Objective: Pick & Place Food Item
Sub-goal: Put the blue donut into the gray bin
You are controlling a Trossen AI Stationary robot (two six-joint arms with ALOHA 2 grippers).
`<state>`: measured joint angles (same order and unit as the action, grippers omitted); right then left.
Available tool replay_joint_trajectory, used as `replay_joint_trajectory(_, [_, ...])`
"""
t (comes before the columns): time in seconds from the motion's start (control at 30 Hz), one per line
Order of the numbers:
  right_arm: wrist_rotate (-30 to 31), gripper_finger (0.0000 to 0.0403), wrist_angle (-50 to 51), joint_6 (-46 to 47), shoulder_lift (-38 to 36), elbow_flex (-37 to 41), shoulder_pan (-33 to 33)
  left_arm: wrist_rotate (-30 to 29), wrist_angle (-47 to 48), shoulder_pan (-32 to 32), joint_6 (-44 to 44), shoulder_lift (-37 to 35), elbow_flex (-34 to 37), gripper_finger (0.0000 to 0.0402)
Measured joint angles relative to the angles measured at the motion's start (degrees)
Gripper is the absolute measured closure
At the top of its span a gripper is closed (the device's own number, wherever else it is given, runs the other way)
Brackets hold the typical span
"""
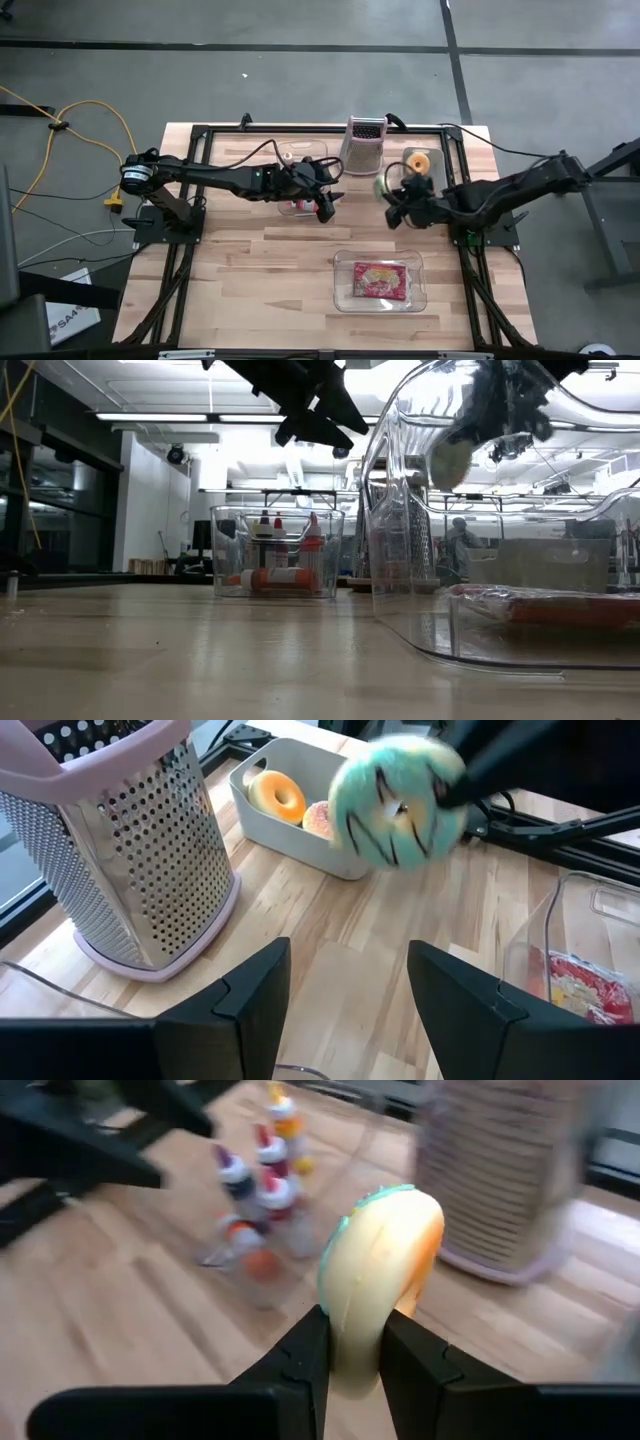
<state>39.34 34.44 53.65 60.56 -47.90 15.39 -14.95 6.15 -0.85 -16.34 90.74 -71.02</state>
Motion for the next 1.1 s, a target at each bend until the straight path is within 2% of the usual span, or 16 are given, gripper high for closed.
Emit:
replay_joint_trajectory(0.17, [4.0, 0.0333, 10.4, 6.6, -3.6, 0.0, 0.0, 0.0, 0.1, 0.0, 0.0, 0.0, 0.0, 0.0205])
replay_joint_trajectory(0.43, [11.3, 0.0333, 25.6, 21.9, -4.1, 0.4, 0.0, 0.0, 0.3, 0.0, 0.0, 0.0, 0.0, 0.0205])
replay_joint_trajectory(0.57, [15.6, 0.0333, 25.9, 28.9, -4.2, 4.0, 0.0, 0.0, 0.4, 0.0, 0.0, 0.0, 0.0, 0.0205])
replay_joint_trajectory(0.9, [22.1, 0.0333, 22.9, 49.5, -4.4, 15.2, 0.0, -0.1, 2.9, 0.3, 0.1, 0.0, 0.0, 0.0205])
replay_joint_trajectory(1.1, [22.5, 0.0333, 16.5, 53.3, -4.4, 20.3, 0.0, -0.1, 3.0, 0.3, 0.1, 0.0, 0.0, 0.0205])
